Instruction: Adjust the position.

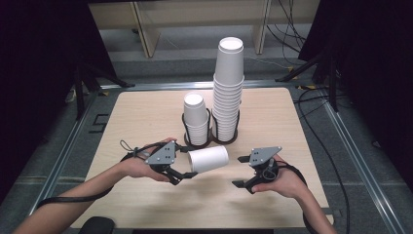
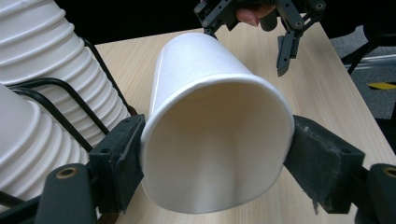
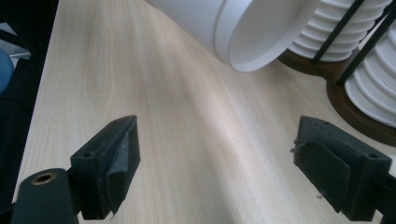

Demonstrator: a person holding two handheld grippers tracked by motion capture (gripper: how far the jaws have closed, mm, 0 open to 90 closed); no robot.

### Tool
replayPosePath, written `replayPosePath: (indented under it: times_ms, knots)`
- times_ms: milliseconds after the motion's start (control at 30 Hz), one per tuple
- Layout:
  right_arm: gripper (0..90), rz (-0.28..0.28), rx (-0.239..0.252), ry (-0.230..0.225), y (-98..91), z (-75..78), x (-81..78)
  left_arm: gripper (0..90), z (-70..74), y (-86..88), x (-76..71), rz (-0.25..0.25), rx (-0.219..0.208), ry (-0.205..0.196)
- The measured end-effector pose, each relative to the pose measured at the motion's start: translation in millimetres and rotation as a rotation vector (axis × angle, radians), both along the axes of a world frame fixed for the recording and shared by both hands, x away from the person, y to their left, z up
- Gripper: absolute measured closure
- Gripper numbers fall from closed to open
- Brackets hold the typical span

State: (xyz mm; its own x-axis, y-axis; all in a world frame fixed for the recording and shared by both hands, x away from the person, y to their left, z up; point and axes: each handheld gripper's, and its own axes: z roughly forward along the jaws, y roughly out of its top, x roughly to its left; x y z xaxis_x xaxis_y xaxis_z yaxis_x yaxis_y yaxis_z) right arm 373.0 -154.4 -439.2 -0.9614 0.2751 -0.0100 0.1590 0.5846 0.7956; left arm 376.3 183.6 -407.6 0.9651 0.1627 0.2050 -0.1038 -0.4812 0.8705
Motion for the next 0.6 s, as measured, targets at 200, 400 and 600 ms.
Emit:
replayPosePath:
  times_ms: [200, 400, 600]
  knots:
    - [15.3, 0.008, -0.01, -0.004, 2.5, 3.1, 1.8, 23.6, 3.3, 0.8, 0.6, -0.012, 0.024, 0.001]
    - [15.3, 0.027, -0.024, -0.011, 6.3, 5.0, 4.0, 23.6, 6.5, 0.5, 0.9, -0.025, 0.049, 0.002]
    - [15.4, 0.035, -0.036, -0.024, 8.3, 5.3, 5.4, 23.6, 6.3, -0.5, 0.6, -0.039, 0.061, 0.007]
